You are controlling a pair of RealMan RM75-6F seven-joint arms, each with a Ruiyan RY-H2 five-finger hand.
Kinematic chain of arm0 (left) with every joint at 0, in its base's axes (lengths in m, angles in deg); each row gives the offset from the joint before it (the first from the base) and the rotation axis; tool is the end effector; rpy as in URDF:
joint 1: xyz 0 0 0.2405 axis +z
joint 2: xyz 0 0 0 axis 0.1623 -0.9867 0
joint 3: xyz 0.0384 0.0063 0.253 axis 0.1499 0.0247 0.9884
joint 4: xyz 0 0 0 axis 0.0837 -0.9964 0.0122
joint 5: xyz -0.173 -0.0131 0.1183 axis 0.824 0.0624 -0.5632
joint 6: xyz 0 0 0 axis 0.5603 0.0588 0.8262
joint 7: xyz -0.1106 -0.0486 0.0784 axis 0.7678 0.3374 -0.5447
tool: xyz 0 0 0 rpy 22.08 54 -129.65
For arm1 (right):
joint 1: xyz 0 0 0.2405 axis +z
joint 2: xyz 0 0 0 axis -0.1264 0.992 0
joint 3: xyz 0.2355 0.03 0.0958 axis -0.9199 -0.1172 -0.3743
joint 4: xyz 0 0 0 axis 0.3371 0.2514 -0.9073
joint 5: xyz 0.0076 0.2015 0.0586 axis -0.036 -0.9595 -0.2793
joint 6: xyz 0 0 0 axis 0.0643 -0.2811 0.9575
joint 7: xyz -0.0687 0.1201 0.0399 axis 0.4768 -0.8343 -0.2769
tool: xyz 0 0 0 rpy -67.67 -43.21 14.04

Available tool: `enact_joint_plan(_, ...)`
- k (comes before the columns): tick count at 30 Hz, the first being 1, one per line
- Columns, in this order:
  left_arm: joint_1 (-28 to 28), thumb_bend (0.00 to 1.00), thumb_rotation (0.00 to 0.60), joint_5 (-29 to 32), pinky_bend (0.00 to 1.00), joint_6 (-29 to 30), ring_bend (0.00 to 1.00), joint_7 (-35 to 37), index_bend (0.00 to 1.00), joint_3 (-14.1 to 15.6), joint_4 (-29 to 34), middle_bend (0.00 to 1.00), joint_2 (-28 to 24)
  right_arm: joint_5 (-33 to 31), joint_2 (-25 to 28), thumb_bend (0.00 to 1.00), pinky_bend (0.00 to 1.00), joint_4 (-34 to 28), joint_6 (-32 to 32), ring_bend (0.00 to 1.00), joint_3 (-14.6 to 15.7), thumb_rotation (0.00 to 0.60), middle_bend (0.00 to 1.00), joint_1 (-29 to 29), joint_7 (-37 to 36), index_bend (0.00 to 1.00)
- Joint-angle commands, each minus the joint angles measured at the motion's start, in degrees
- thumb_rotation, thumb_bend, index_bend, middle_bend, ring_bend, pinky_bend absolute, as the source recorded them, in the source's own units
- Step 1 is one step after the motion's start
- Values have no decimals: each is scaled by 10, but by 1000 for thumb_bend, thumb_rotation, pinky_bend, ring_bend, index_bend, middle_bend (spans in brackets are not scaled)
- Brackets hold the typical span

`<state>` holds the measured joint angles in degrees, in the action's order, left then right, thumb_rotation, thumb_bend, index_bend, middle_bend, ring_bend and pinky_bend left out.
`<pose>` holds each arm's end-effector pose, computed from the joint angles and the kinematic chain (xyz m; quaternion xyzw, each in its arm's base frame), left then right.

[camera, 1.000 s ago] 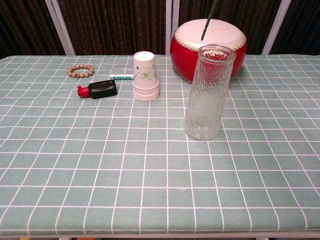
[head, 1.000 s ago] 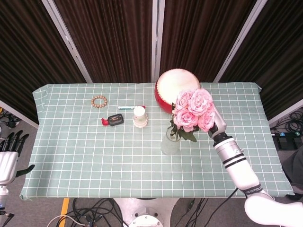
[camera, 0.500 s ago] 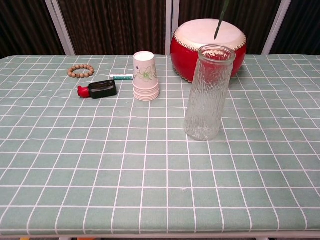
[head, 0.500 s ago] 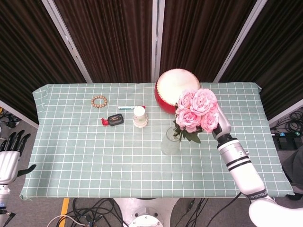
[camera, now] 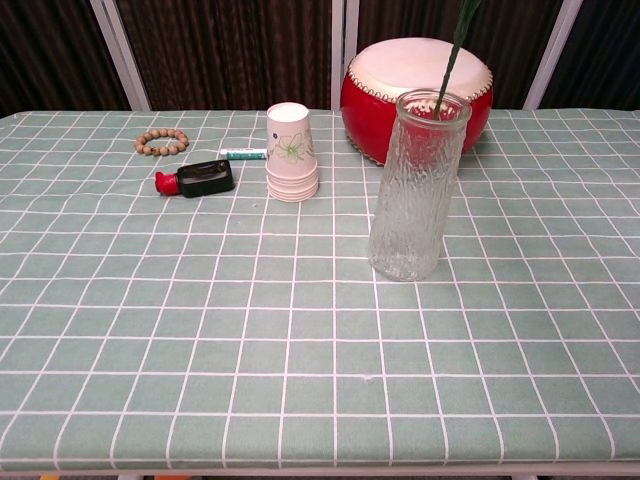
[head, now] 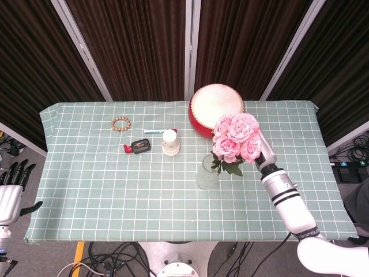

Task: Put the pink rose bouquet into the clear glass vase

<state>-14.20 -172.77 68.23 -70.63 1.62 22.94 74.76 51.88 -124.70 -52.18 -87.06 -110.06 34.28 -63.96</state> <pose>-0.3328 0.1824 0.1593 -0.6046 -0.3563 -0.3311 0.6307 -0.0561 -0.3224 0.1469 0.3577 -0.7289 0.5601 0.1643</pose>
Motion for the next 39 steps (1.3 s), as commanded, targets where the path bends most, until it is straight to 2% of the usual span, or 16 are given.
enact_joint_plan(1, 0, 0, 598, 2, 176, -3, 0, 2, 101, 1, -4, 25, 1, 10, -22, 299, 153, 26, 14, 186, 14, 600, 532, 0, -7, 731)
enact_joint_plan(6, 0, 0, 599, 7, 176, -9, 0, 6, 101, 1, -11, 25, 3, 21, -62, 300, 153, 74, 41, 177, 29, 600, 530, 1, -26, 715)
enact_joint_plan(15, 4, 0, 600, 1, 177, 1, 0, 24, 101, 1, -23, 25, 5, 116, -121, 272, 152, 145, 85, 144, 49, 600, 511, -16, -62, 689)
enact_joint_plan(22, 5, 0, 600, 3, 177, -1, 0, 31, 101, 1, -29, 25, 6, 149, -138, 263, 151, 167, 95, 133, 63, 600, 499, -22, -63, 675)
enact_joint_plan(28, 3, 0, 600, 3, 176, -5, 0, 35, 101, 2, -31, 25, 8, 167, -145, 251, 138, 185, 109, 116, 72, 600, 470, -23, -59, 615)
enact_joint_plan(31, 3, 0, 600, 0, 177, -4, 0, 37, 101, 2, -33, 25, 10, 190, -148, 207, 95, 194, 117, 71, 75, 600, 406, -24, -59, 516)
enact_joint_plan(33, 3, 0, 600, -1, 177, -3, 0, 36, 101, 2, -34, 25, 10, 218, -150, 90, 18, 199, 123, 13, 78, 600, 294, -27, -61, 350)
enact_joint_plan(35, 4, 0, 600, 0, 177, -3, 0, 36, 101, 2, -33, 25, 10, 241, -150, 11, 0, 204, 126, 0, 80, 600, 198, -30, -64, 188)
enact_joint_plan(36, 4, 0, 600, 2, 177, -3, 0, 36, 101, 1, -33, 25, 9, 256, -151, 0, 0, 208, 127, 0, 82, 600, 152, -32, -65, 108)
enact_joint_plan(39, 5, 0, 600, 3, 177, -4, 0, 37, 101, 2, -32, 25, 8, 281, -150, 0, 0, 212, 126, 0, 83, 600, 67, -38, -75, 2)
